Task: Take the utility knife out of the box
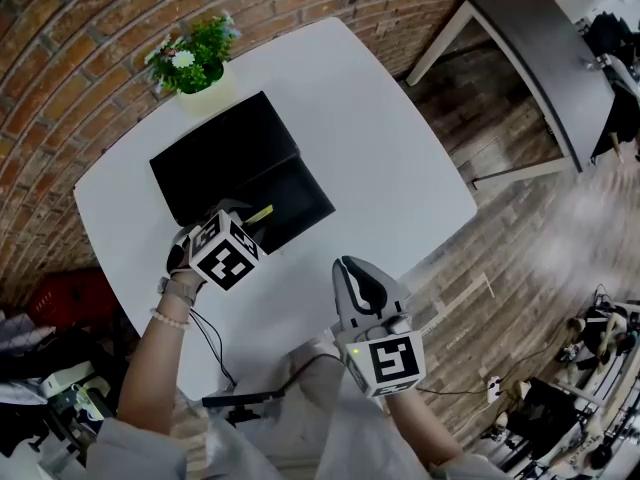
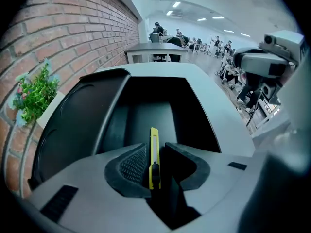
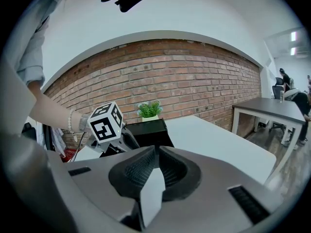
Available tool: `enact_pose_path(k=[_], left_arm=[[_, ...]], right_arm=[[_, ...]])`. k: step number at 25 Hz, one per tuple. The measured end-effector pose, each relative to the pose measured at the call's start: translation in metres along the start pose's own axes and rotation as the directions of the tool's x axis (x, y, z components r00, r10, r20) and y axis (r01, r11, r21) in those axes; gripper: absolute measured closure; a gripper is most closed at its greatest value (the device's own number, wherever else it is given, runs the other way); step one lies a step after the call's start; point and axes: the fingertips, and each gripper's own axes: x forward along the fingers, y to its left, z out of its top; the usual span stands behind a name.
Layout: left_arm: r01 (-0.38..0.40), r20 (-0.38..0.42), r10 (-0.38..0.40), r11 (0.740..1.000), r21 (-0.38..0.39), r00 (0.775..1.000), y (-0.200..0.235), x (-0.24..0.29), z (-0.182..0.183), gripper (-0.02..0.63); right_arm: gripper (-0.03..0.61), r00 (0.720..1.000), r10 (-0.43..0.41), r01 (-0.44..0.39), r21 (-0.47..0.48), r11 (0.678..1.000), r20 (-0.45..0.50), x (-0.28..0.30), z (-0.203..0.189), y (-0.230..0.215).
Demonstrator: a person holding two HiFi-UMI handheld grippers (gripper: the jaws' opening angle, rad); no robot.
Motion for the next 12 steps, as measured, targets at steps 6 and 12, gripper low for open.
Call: enact_pose_path(k=[6,12], left_arm=[[0.045,-0.005,-0.045,0.999,-0.004,0.999,-0.002,0.0004,-0.0006,0.515],[0.047,0.004,-0.047,0.999,-0.015,0.999,-0.0045,-0.0009,-0.0005,0.546]], right_arm=[[0.522,1.0,0.002,-0.003,0.037,0.999,0.026,-0.0025,0.0048,0.0027],[0.522,0.999,-0.009,0.008,0.032,0.999,0.033,-0.0067,0.004,0.0052]])
